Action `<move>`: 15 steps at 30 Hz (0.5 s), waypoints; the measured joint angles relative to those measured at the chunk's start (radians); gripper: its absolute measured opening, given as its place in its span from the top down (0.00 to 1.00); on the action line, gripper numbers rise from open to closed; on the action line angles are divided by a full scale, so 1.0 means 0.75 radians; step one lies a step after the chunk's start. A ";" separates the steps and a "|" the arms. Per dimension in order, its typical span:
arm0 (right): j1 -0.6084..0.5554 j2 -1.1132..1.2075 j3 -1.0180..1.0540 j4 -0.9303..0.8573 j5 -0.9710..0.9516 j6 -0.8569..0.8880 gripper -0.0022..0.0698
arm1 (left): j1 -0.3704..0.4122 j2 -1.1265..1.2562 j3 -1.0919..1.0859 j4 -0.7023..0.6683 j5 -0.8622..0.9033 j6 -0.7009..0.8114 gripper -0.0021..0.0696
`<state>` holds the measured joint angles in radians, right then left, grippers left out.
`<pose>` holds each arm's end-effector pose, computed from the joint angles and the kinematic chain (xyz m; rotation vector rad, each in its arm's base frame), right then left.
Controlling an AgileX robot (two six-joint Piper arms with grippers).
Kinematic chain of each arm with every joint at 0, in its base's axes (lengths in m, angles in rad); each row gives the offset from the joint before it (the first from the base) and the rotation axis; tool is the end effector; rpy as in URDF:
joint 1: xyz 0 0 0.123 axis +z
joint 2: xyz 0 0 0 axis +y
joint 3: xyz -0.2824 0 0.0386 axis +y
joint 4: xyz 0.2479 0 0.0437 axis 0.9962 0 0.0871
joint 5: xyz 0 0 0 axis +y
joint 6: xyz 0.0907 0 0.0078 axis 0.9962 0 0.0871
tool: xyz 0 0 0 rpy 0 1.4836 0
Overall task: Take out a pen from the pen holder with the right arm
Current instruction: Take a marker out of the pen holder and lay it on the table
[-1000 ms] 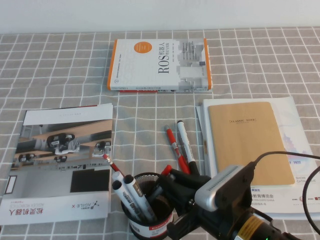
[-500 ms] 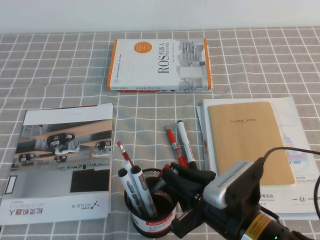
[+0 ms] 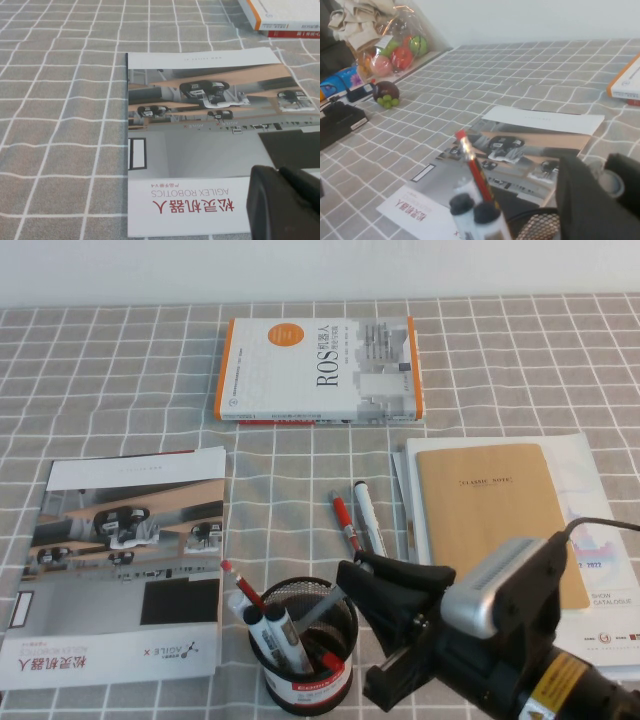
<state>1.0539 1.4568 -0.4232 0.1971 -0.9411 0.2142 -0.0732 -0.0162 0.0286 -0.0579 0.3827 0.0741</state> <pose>0.1413 0.2194 0.2159 -0.4659 1.6021 0.9447 0.0519 -0.0058 0.1700 0.1027 1.8756 -0.0566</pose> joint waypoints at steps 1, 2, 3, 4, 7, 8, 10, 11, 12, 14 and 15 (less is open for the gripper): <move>0.000 -0.029 0.002 0.002 0.026 -0.008 0.90 | 0.000 0.000 0.000 0.000 0.000 0.000 0.98; 0.000 -0.060 0.002 0.005 0.062 -0.023 0.90 | 0.000 0.000 0.000 0.000 0.000 0.000 0.98; 0.000 -0.092 0.002 0.009 0.083 -0.037 0.90 | 0.000 0.000 0.000 0.000 0.000 0.000 0.98; 0.000 -0.118 0.002 0.023 0.110 -0.056 0.90 | 0.000 0.000 0.000 0.000 0.000 0.000 0.98; 0.000 -0.217 0.002 0.093 0.203 -0.133 0.90 | 0.000 0.000 0.000 0.000 0.000 0.000 0.98; 0.000 -0.251 -0.005 0.127 0.265 -0.183 0.90 | 0.000 0.000 0.000 0.000 0.000 0.000 0.98; 0.000 -0.315 -0.039 0.190 0.384 -0.271 0.90 | 0.000 0.000 0.000 0.000 0.000 0.000 0.98; 0.000 -0.342 -0.064 0.223 0.457 -0.326 0.90 | 0.000 0.000 0.000 0.000 0.000 0.000 0.98; 0.000 -0.366 -0.095 0.253 0.530 -0.383 0.90 | 0.000 0.000 0.000 0.000 0.000 0.000 0.98; 0.000 -0.401 -0.160 0.318 0.641 -0.480 0.90 | 0.000 0.000 0.000 0.000 0.000 0.000 0.98; 0.000 -0.414 -0.200 0.356 0.719 -0.559 0.90 | 0.000 0.000 0.000 0.000 0.000 0.000 0.98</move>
<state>1.0539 1.1462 -0.5735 0.4641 -0.4020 -0.2046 -0.0732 -0.0162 0.0286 -0.0579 0.3827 0.0741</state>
